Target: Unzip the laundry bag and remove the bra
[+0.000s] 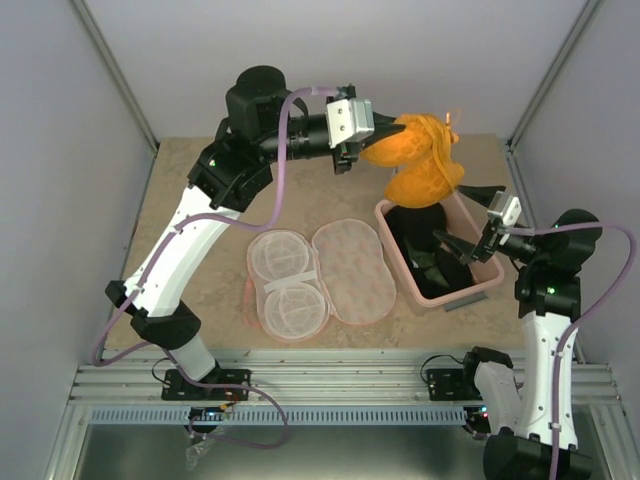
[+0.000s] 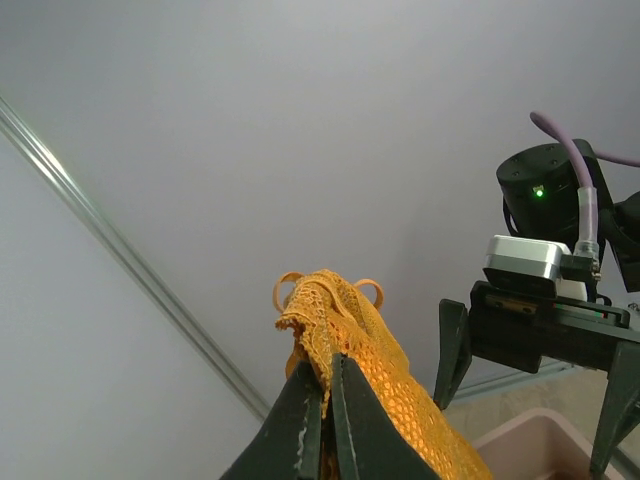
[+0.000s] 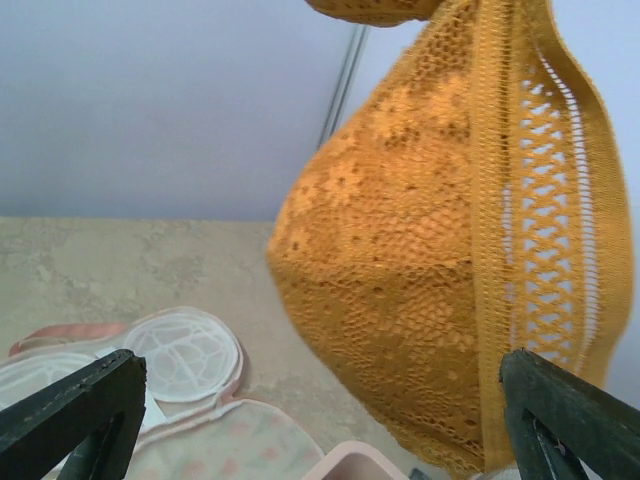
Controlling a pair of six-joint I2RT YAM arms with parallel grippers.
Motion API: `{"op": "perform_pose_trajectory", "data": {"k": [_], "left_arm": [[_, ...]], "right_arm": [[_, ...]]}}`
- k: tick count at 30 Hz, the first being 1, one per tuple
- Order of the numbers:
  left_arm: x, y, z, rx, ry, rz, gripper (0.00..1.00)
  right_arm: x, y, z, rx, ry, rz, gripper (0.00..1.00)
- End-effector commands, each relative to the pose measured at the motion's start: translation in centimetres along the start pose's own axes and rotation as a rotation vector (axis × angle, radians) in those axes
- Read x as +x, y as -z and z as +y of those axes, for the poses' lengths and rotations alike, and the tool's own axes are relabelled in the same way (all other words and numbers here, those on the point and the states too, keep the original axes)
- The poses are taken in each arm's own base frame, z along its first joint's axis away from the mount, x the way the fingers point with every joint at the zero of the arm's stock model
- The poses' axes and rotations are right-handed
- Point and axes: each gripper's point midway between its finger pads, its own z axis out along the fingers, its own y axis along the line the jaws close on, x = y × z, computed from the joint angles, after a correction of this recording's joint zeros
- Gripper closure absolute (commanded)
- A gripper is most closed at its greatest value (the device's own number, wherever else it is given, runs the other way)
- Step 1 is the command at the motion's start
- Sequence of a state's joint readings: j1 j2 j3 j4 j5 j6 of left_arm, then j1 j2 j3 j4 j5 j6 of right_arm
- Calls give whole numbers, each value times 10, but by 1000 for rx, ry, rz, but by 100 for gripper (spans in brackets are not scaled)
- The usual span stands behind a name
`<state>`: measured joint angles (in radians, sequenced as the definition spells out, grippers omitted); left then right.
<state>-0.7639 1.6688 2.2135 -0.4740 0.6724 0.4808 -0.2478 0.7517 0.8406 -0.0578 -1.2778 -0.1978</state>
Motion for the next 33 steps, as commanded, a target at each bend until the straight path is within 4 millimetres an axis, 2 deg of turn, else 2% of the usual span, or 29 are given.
{"op": "perform_pose_trajectory", "data": {"k": [1,9,14,20,33], "left_arm": [[-20,7,0,-3,-55,-30,100],[-28,14,-6,17,-100,-38,100],[-33,16,-10,35,-96,-57,100],[-41,16,-14,67,-68,-93,100],[-49,25,-27,121,-86,-107,100]], "right_arm": [[-7,4,-7,48,6,4,3],[-9,6,-14,42,0,-5,3],[-17,4,-2,-70,-28,-41,3],[-13,3,0,-91,-55,-42,4],[2,-2,-18,-84,-145,-20,7]]}}
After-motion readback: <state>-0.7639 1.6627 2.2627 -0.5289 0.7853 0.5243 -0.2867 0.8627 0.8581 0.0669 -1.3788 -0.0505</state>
